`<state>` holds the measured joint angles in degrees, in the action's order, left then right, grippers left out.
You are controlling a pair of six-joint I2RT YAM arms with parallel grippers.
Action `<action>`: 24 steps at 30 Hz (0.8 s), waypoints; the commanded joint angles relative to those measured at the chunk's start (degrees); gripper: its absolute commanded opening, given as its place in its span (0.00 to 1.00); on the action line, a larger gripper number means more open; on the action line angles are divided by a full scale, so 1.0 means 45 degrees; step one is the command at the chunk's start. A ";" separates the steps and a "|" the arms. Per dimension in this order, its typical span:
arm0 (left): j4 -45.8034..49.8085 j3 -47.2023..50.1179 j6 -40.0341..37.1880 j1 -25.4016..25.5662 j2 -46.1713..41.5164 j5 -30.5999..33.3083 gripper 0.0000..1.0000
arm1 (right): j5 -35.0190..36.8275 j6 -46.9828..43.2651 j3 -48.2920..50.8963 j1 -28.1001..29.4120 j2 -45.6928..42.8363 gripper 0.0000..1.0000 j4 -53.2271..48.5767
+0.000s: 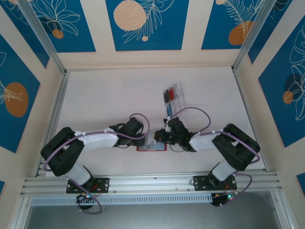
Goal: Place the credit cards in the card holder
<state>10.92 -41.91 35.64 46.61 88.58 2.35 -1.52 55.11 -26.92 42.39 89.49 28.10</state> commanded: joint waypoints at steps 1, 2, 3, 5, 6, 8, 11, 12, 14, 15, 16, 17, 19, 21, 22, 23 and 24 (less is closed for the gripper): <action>0.0584 0.0211 0.0147 -0.0083 -0.0056 -0.0322 0.39 | 0.0162 0.0174 0.0450 0.0197 0.0025 0.00 -0.0334; 0.0582 0.0202 0.0148 -0.0071 -0.0054 -0.0307 0.39 | 0.0209 0.0195 0.0508 0.0232 0.0006 0.00 -0.0368; 0.0602 0.0207 0.0147 -0.0072 -0.0055 -0.0307 0.39 | 0.0266 0.0218 0.0559 0.0281 -0.0019 0.00 -0.0418; 0.0609 0.0212 0.0147 -0.0072 -0.0074 -0.0288 0.39 | 0.0355 0.0291 0.0721 0.0343 -0.0080 0.00 -0.0495; 0.0621 0.0207 0.0147 -0.0067 -0.0084 -0.0288 0.39 | 0.0393 0.0351 0.0799 0.0362 -0.0106 0.00 -0.0494; 0.0640 0.0212 0.0147 -0.0073 -0.0094 -0.0288 0.39 | 0.0527 0.0457 0.0992 0.0413 -0.0156 0.00 -0.0579; 0.0645 0.0210 0.0147 -0.0072 -0.0074 -0.0268 0.39 | 0.0763 0.0618 0.1241 0.0504 -0.0285 0.00 -0.0689; 0.0657 0.0202 0.0147 -0.0079 -0.0059 -0.0268 0.39 | 0.0841 0.0662 0.1307 0.0539 -0.0316 0.00 -0.0707; 0.0641 0.0183 0.0147 -0.0080 -0.0050 -0.0287 0.39 | 0.0884 0.0712 0.1372 0.0560 -0.0318 0.00 -0.0756; 0.0645 0.0182 0.0147 -0.0079 -0.0035 -0.0288 0.39 | 0.0889 0.0721 0.1372 0.0579 -0.0281 0.00 -0.0773; 0.0645 0.0167 0.0147 -0.0084 -0.0016 -0.0288 0.39 | 0.0904 0.0765 0.1372 0.0614 -0.0224 0.00 -0.0787; 0.0640 0.0154 0.0147 -0.0074 -0.0006 -0.0288 0.39 | 0.0933 0.0797 0.1372 0.0647 -0.0155 0.00 -0.0773; 0.0661 0.0144 0.0147 -0.0077 -0.0001 -0.0288 0.39 | 0.0981 0.0895 0.1410 0.0711 -0.0049 0.00 -0.0724; 0.0661 0.0152 0.0147 -0.0072 -0.0010 -0.0288 0.39 | 0.0963 0.0955 0.1428 0.0754 0.0080 0.00 -0.0650; 0.0689 0.0153 0.0148 -0.0071 -0.0013 -0.0288 0.39 | 0.0963 0.1013 0.1431 0.0775 0.0126 0.00 -0.0606; 0.0679 0.0153 0.0147 -0.0077 0.0002 -0.0288 0.39 | 0.0963 0.1033 0.1431 0.0794 0.0184 0.00 -0.0544; 0.0694 0.0153 0.0137 -0.0083 0.0004 -0.0307 0.39 | 0.0945 0.1039 0.1431 0.0827 0.0243 0.00 -0.0481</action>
<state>10.94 -41.91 35.64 46.61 88.58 2.37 1.17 59.42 -22.37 45.17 88.12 30.98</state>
